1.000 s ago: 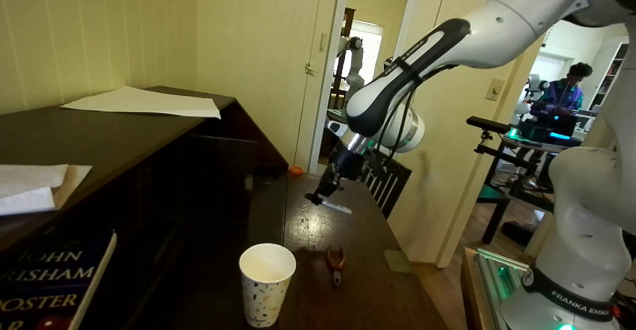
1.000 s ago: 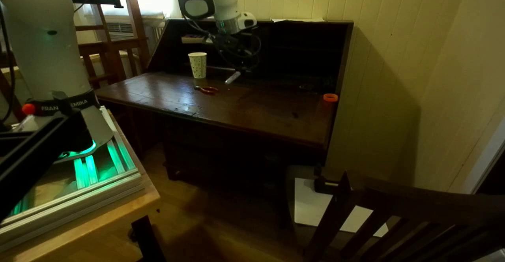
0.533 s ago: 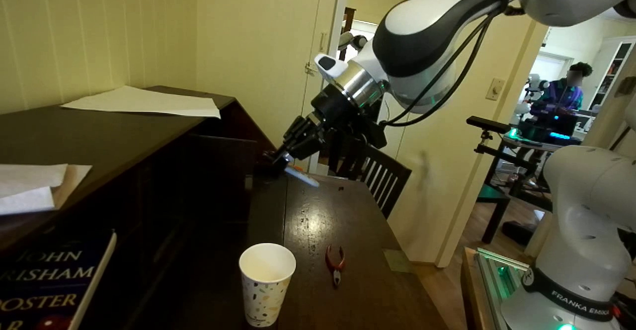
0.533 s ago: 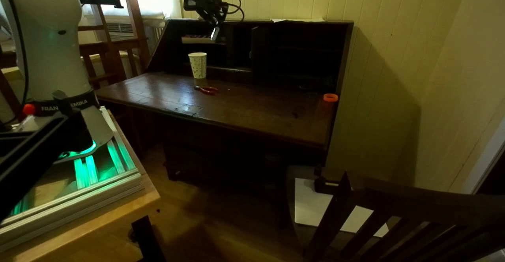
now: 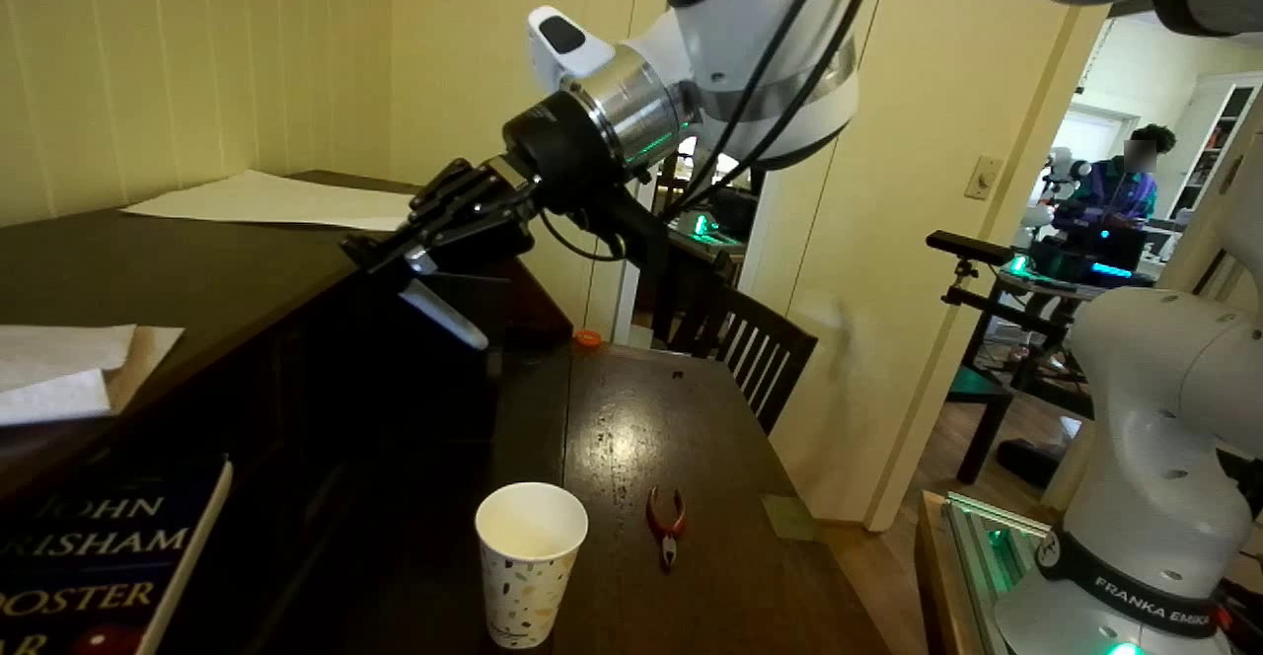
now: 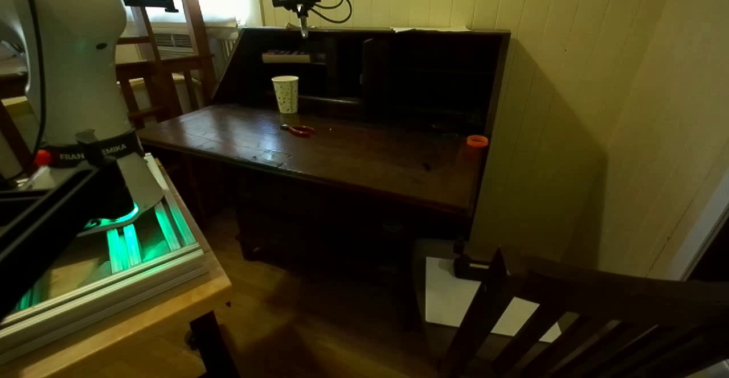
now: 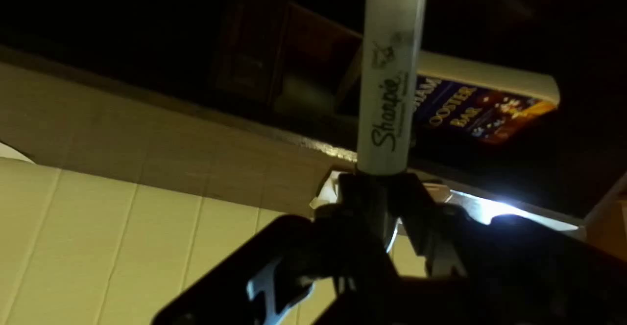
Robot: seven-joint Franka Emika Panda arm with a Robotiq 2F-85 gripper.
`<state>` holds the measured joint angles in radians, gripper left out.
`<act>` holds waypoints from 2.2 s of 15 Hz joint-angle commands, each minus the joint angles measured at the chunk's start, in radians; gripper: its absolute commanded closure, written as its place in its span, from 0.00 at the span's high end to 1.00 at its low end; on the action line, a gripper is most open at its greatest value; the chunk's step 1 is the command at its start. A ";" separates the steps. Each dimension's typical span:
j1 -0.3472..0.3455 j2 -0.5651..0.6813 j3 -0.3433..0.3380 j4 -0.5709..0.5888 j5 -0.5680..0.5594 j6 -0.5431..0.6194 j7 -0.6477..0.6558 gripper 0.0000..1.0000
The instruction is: Put the black marker in the coffee cup.
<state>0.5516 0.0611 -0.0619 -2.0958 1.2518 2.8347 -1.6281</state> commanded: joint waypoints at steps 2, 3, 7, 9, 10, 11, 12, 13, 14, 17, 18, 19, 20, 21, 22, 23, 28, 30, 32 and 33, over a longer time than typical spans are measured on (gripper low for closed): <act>-0.040 0.080 0.008 0.061 0.351 -0.124 -0.279 0.06; -0.041 0.076 0.006 0.038 0.389 -0.144 -0.294 0.06; -0.036 0.052 0.009 -0.058 0.483 -0.196 -0.312 0.06; -0.033 0.038 0.010 -0.085 0.527 -0.196 -0.339 0.06; -0.033 0.035 0.009 -0.096 0.547 -0.190 -0.353 0.06; -0.038 0.031 0.005 -0.112 0.565 -0.200 -0.362 0.06; -0.045 0.029 0.001 -0.122 0.587 -0.220 -0.375 0.06; -0.051 0.028 -0.003 -0.134 0.606 -0.243 -0.392 0.06; -0.055 0.028 -0.005 -0.146 0.619 -0.266 -0.398 0.06; -0.193 0.023 0.115 -0.181 0.637 -0.304 -0.412 0.06; -0.215 0.023 0.130 -0.191 0.640 -0.317 -0.420 0.06; -0.233 0.028 0.141 -0.197 0.641 -0.321 -0.433 0.06; -0.248 0.033 0.150 -0.204 0.643 -0.333 -0.446 0.06; -0.260 0.041 0.158 -0.207 0.646 -0.337 -0.457 0.06; -0.271 0.050 0.164 -0.210 0.650 -0.354 -0.472 0.06; -0.279 0.059 0.169 -0.213 0.650 -0.361 -0.476 0.06; -0.295 0.105 0.181 -0.217 0.645 -0.363 -0.496 0.06; -0.296 0.117 0.180 -0.220 0.645 -0.357 -0.502 0.06; -0.298 0.130 0.178 -0.222 0.644 -0.359 -0.505 0.06; -0.298 0.135 0.177 -0.224 0.646 -0.358 -0.506 0.06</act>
<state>0.2705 0.1855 0.1020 -2.3090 1.8676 2.4755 -2.0935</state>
